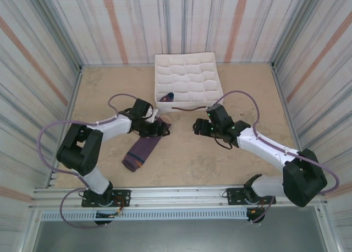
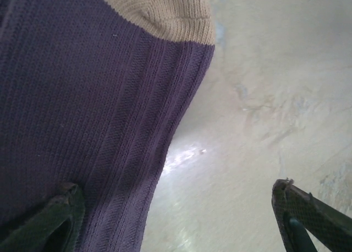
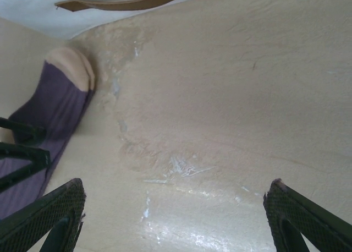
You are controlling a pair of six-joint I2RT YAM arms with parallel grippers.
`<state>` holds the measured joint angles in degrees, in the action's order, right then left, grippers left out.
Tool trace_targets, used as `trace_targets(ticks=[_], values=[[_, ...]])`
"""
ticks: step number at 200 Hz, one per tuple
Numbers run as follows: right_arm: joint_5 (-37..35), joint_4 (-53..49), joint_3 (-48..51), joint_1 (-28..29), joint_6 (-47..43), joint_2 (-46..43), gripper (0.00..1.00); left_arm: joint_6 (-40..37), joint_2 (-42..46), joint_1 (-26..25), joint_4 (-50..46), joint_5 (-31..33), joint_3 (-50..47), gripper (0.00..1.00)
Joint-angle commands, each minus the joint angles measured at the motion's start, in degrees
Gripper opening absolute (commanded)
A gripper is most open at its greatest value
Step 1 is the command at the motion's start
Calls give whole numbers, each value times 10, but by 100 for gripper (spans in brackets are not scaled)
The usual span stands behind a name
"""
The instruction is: Roll the socks
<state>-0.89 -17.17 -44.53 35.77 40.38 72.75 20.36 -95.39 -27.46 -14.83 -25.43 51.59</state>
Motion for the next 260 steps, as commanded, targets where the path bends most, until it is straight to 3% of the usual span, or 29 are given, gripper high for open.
trace_targets(ticks=[1,41,71,116,144,175,206,260], values=[[-37,-37,4,3,22,-23,87,23,-34,-32,3,10,-19,90],[-53,-41,35,-7,43,-62,87,99,-65,-97,54,7,-1,90],[-63,-58,57,-11,53,-98,87,123,-112,-137,51,24,76,90],[-63,-83,85,-17,56,-153,87,147,-192,-163,37,20,213,90],[-57,-87,97,-7,51,-184,86,139,-187,-167,-8,2,274,92],[-56,-56,110,35,26,-192,85,123,-136,-159,-89,-12,286,99],[-83,-27,97,115,-16,-163,84,148,-56,-122,-114,-47,218,99],[-103,46,50,240,-84,-28,82,152,94,-34,-171,-71,91,99]])
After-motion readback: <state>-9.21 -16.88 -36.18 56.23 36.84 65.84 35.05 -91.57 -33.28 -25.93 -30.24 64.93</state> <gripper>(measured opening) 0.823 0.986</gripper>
